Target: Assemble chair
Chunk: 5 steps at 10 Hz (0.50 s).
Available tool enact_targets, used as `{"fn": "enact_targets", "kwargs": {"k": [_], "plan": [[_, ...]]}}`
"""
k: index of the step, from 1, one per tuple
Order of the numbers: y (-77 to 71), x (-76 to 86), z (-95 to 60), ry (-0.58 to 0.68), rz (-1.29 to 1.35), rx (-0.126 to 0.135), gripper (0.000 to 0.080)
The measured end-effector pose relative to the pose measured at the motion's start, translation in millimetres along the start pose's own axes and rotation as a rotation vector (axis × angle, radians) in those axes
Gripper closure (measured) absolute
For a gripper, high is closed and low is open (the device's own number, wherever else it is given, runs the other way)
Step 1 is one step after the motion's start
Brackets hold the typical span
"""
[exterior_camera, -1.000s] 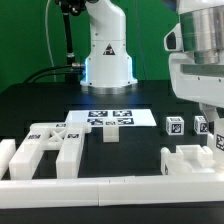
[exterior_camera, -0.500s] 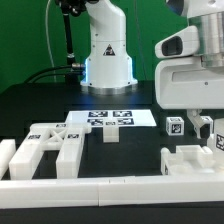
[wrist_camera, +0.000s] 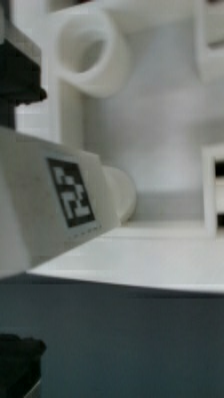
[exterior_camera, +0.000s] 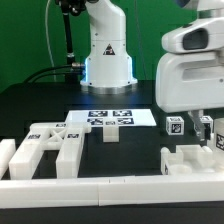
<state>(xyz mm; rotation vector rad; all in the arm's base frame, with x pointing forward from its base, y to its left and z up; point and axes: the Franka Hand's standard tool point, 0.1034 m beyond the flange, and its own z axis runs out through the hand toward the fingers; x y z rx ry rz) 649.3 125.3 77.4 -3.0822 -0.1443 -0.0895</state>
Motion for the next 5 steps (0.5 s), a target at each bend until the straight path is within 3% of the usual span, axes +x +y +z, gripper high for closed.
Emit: {"fn": "enact_targets", "kwargs": {"k": [2,4,5], "plan": [[1.9,0.1,1.1,0.006,0.026,-0.001,0.0151],[2.0,0.1,1.2,0.006,0.027,-0.001,0.0387],[1.9,0.0,1.2,0.006,0.101,0.001,0.0387]]}}
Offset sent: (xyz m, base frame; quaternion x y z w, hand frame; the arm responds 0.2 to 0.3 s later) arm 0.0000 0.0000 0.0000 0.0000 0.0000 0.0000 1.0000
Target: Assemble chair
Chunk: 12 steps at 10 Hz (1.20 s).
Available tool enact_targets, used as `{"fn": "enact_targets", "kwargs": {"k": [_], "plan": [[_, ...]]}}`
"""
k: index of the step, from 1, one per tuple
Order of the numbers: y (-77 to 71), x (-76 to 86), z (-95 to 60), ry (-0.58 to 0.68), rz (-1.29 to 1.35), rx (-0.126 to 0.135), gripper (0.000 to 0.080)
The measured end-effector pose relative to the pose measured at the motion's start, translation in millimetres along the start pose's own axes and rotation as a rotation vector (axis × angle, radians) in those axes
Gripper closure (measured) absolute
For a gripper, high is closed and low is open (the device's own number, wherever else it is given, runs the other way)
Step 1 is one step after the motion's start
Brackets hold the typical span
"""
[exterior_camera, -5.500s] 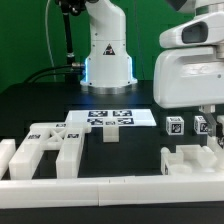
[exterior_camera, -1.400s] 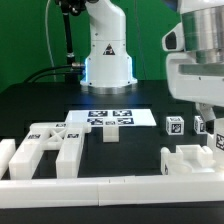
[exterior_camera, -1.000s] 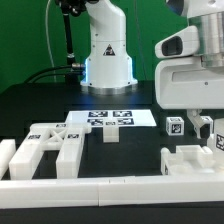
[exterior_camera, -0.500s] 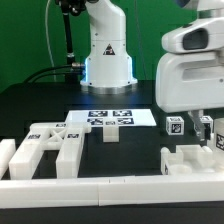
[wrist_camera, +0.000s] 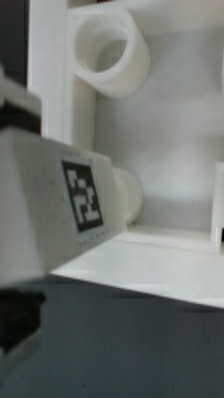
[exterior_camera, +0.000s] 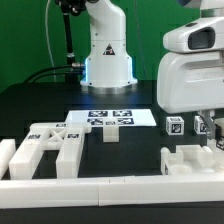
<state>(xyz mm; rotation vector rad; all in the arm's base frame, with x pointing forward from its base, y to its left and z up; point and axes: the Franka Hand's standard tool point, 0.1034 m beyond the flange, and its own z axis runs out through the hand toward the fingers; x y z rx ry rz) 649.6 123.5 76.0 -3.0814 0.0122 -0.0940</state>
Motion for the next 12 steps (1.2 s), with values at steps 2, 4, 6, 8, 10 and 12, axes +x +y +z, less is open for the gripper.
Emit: {"fn": "enact_targets", "kwargs": {"k": [2,4,6,8,10,12], "plan": [[1.7,0.3,0.1,0.000,0.154,-0.001,0.0510],[3.8,1.2,0.7,0.000,0.433,0.001,0.0510],[4.2,1.1,0.7,-0.003,0.743,0.006,0.0510],[8.4,1.4,2.1,-0.031,1.066,0.052,0.0509],[10.3,2.2,2.3,-0.041,1.210,0.070,0.0509],[10.1,2.1,2.3,-0.040,1.175,0.070,0.0482]]}}
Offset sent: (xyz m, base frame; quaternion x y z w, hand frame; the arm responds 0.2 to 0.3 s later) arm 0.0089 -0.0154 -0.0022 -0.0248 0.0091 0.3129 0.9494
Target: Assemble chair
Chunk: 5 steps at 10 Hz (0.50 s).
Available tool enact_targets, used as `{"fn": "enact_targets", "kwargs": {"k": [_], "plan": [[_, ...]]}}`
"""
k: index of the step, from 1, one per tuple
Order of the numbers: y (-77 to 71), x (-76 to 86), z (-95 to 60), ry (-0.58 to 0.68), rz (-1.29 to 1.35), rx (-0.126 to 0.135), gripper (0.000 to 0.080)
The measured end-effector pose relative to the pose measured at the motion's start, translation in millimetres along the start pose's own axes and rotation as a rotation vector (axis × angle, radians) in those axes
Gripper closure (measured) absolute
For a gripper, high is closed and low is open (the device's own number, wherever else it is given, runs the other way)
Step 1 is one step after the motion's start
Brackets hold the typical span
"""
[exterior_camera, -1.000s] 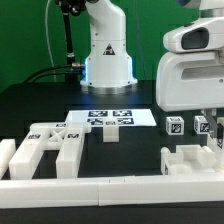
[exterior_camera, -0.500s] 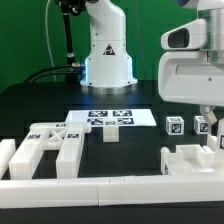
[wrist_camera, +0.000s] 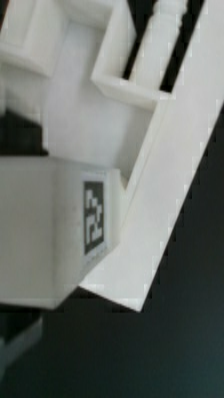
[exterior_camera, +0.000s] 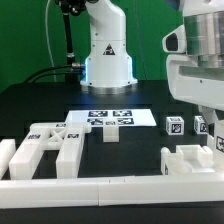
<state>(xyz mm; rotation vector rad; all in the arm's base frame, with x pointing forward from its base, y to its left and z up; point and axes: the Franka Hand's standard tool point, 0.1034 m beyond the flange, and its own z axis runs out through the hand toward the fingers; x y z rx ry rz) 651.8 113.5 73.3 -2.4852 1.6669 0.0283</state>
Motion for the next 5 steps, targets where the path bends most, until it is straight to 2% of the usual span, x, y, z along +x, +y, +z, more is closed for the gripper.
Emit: {"fn": "enact_targets", "kwargs": {"k": [1,2,3,4,5], "plan": [[0.0,-0.4,0.6,0.002,-0.028,-0.002,0.0302],[-0.3,-3.2,3.7,0.007,-0.279,-0.012,0.0302],[0.0,-10.3,5.6,-0.001,-0.444,-0.020,0.0181],[-1.3,-16.7,5.3,-0.002,-0.539,-0.022,0.0156],[-0.8,-15.3,5.6,-0.001,-0.612,-0.024,0.0151]]}}
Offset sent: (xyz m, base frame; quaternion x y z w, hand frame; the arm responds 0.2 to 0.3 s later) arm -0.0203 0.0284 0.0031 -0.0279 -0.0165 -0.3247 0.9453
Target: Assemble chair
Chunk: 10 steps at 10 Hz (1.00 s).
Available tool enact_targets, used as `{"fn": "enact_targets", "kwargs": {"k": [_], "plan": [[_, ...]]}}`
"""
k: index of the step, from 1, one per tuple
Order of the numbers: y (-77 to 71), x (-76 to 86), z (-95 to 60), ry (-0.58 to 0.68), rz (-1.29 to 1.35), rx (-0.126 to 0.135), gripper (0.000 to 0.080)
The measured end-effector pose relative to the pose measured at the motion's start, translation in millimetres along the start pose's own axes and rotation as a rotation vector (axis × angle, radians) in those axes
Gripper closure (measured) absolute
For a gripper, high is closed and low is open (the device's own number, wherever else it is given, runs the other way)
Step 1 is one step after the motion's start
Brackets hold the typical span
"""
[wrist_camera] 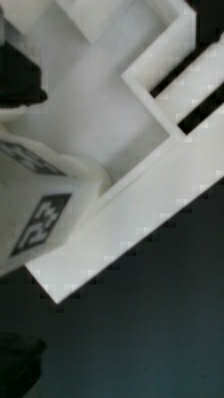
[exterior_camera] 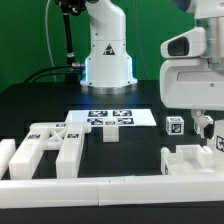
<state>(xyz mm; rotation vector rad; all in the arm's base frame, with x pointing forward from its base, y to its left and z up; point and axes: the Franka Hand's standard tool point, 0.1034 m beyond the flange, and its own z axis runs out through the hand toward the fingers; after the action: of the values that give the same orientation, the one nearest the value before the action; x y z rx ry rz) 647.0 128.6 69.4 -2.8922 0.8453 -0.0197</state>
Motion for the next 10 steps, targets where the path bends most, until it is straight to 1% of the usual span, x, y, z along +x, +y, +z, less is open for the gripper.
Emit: {"fn": "enact_targets", "kwargs": {"k": [2,3,4,5,6,7,9,10], "plan": [[1.1,0.9,0.2,0.000,-0.149,-0.001,0.0150],[1.9,1.7,-0.1,0.004,-0.257,-0.008,0.0150],[3.9,4.4,-1.0,0.012,-0.491,-0.035,0.0150],[5.4,9.6,-2.5,0.013,-0.657,-0.046,0.0150],[7.9,11.5,-2.3,0.005,-0.714,-0.048,0.0150],[7.9,11.6,-2.3,0.006,-0.698,-0.048,0.0150],[8.1,11.8,-2.3,0.007,-0.674,-0.048,0.0413],[7.9,11.6,-2.3,0.008,-0.608,-0.046,0.0413]]}}
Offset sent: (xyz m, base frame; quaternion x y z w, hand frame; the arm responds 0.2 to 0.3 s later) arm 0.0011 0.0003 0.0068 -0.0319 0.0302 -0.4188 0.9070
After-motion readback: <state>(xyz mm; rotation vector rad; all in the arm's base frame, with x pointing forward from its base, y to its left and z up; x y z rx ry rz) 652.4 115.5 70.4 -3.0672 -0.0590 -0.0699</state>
